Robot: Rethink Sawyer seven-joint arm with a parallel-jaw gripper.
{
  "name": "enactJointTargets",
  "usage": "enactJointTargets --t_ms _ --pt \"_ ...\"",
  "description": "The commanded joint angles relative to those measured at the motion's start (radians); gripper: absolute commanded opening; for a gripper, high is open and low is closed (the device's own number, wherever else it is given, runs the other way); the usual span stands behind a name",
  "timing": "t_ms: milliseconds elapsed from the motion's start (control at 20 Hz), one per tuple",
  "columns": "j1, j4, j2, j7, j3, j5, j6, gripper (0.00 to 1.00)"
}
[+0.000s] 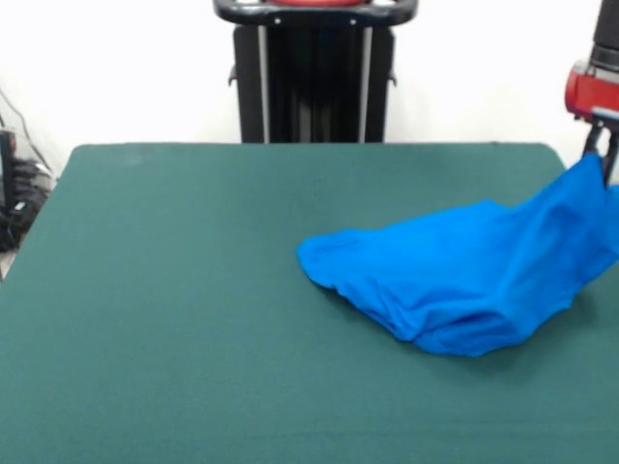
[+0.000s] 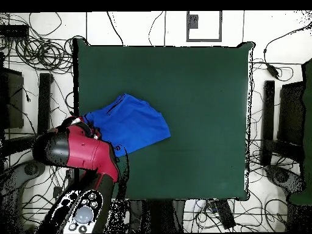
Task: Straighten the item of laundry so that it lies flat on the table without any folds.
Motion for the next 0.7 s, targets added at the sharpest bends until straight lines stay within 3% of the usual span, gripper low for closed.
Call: enactJointTargets --t_ms 50,700 --pt "0.013 0.002 0.059 0.275 0.073 0.056 0.020 0.00" --pt "0.037 -0.008 0.083 0.291 0.056 0.073 0.006 0.00"
